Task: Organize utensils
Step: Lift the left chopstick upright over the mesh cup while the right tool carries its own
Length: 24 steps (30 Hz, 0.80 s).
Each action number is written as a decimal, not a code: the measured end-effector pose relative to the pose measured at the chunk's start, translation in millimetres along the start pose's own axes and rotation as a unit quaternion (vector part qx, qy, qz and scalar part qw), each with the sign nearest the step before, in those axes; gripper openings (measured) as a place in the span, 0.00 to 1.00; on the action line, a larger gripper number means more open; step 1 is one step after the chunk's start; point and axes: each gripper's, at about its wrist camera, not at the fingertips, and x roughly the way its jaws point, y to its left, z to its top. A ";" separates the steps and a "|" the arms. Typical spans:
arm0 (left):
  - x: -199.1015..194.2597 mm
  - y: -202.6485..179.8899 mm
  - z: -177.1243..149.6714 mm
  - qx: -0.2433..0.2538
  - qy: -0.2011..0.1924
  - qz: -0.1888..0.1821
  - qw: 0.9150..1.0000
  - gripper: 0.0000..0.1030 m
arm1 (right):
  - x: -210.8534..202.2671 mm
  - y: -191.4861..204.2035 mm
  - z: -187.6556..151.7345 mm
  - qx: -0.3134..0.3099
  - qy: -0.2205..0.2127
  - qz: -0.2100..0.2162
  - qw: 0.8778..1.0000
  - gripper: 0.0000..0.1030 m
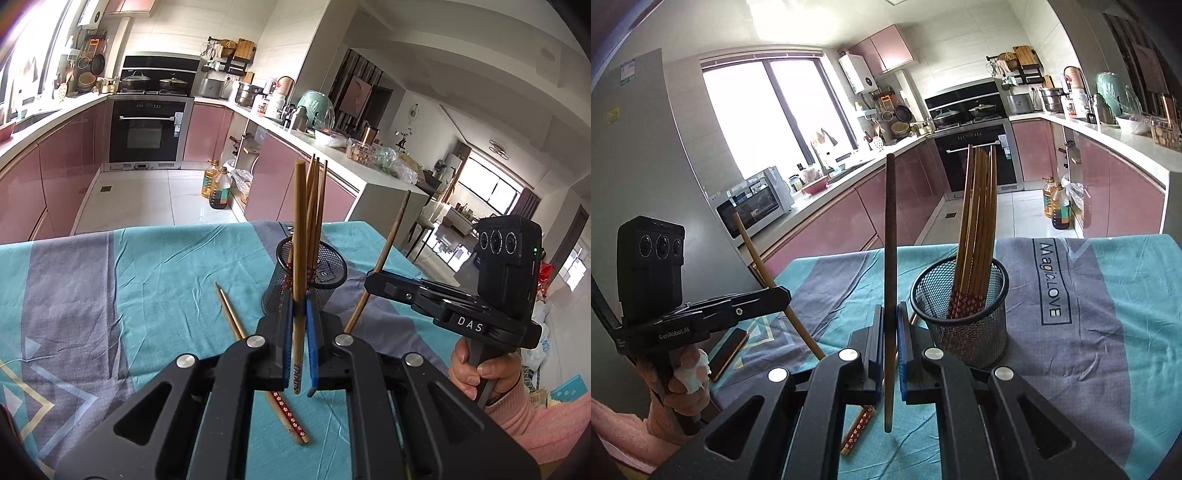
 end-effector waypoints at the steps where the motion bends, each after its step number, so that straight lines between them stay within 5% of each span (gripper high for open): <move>1: 0.4 -0.3 0.2 0.000 0.000 -0.001 1.000 0.07 | -0.5 0.0 1.2 0.000 -0.002 0.000 1.000 0.05; 24: 8.7 -17.1 14.1 0.018 -0.004 -0.004 1.000 0.07 | -5.0 0.2 12.5 -0.011 -0.014 -0.004 1.000 0.05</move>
